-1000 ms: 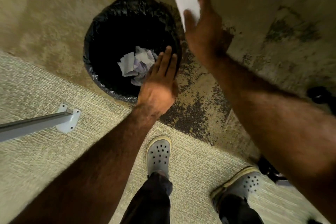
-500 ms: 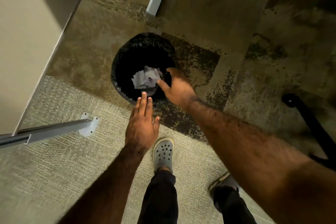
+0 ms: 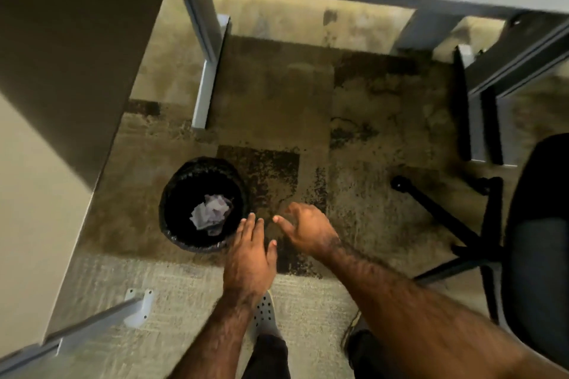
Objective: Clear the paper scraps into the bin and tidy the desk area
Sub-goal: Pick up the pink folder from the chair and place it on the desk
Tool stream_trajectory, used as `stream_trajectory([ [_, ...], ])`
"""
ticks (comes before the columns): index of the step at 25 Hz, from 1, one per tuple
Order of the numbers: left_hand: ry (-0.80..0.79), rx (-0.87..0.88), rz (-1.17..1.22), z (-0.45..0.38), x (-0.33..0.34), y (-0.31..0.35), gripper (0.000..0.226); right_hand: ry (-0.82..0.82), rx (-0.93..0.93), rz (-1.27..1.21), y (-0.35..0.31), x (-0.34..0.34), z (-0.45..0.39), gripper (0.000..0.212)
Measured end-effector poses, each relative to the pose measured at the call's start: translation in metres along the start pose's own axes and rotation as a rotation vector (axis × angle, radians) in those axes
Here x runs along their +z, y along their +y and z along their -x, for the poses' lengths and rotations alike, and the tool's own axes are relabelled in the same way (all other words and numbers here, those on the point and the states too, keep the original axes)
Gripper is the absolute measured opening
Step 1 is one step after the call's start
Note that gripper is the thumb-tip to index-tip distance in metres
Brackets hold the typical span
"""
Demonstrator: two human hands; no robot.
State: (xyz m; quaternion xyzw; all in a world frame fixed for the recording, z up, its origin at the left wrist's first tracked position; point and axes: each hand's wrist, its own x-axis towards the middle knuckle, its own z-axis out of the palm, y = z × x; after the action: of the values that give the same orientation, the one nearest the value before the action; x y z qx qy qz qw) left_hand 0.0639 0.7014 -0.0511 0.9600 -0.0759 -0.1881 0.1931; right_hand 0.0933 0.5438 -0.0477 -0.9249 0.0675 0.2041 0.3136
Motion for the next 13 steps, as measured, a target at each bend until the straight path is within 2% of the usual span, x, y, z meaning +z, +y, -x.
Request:
stream_trajectory([
  [8,-0.132,0.278,-0.038,0.003,-0.065,0.137,0.057,0.256,0.193,-0.105,0.03,-0.137,0.086,0.043],
  [13,-0.224,0.481,-0.053,0.013,-0.069,0.236,0.057,0.452,0.336,-0.188,0.085,-0.196,0.158,0.044],
])
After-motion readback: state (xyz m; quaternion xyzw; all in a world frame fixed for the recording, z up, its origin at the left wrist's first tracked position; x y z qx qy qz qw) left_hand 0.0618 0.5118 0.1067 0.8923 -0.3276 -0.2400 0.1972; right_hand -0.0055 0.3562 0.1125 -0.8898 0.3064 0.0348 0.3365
